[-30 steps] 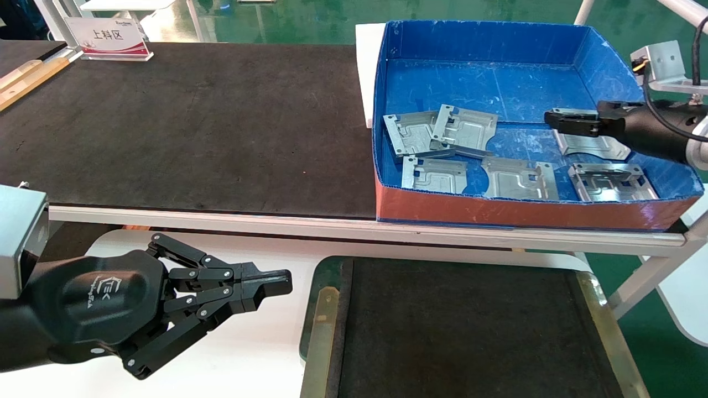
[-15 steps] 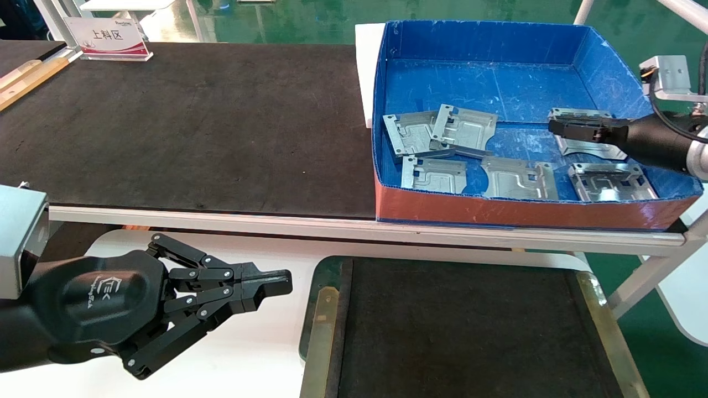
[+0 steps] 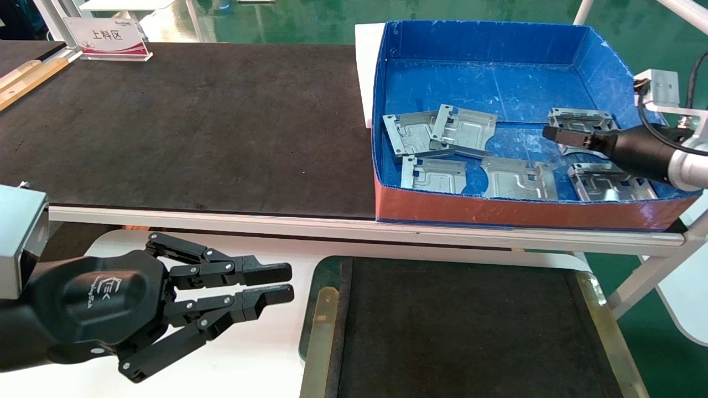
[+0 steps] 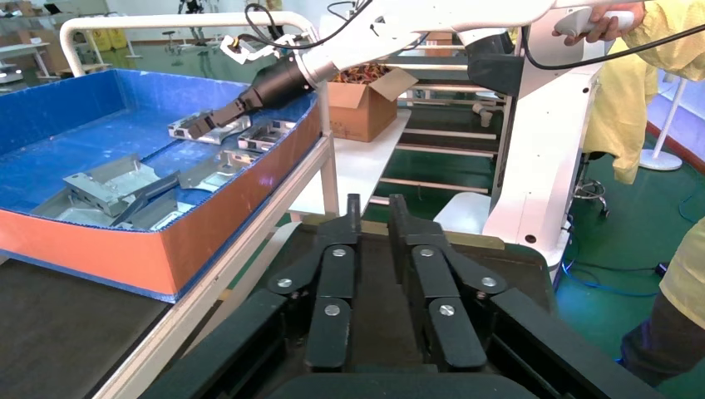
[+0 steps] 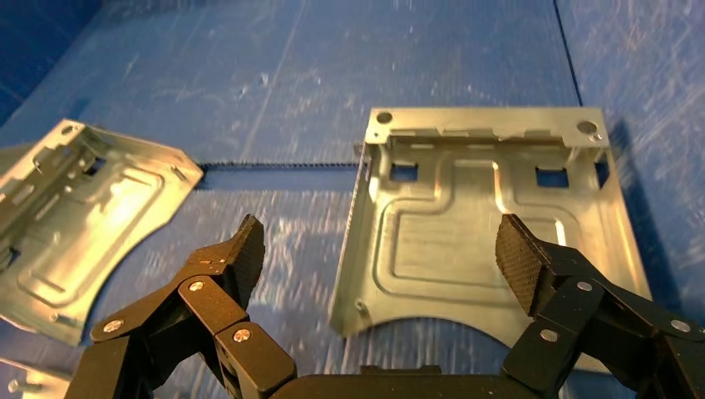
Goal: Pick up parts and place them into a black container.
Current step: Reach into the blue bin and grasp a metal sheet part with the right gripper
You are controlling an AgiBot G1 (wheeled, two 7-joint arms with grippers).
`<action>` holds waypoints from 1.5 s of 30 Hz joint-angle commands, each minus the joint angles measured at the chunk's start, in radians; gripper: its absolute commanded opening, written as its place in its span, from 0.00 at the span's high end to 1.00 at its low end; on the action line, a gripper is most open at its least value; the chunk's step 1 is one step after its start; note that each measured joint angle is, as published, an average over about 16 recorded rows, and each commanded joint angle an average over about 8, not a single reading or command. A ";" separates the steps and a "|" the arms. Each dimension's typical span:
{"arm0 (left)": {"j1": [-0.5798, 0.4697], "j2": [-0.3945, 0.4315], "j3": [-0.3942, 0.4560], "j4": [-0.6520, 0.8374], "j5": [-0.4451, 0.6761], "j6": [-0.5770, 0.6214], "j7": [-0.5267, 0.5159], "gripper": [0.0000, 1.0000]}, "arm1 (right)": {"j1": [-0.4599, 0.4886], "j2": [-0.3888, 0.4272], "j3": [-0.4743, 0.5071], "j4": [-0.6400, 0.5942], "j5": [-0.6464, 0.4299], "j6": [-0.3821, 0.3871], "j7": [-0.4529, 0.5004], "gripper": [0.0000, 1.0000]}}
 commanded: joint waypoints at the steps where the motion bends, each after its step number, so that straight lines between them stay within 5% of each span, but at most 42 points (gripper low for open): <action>1: 0.000 0.000 0.000 0.000 0.000 0.000 0.000 0.00 | -0.005 -0.005 0.001 0.006 0.001 0.008 0.009 1.00; 45: 0.000 0.000 0.000 0.000 0.000 0.000 0.000 0.00 | -0.021 -0.004 -0.013 0.042 -0.018 0.011 0.017 1.00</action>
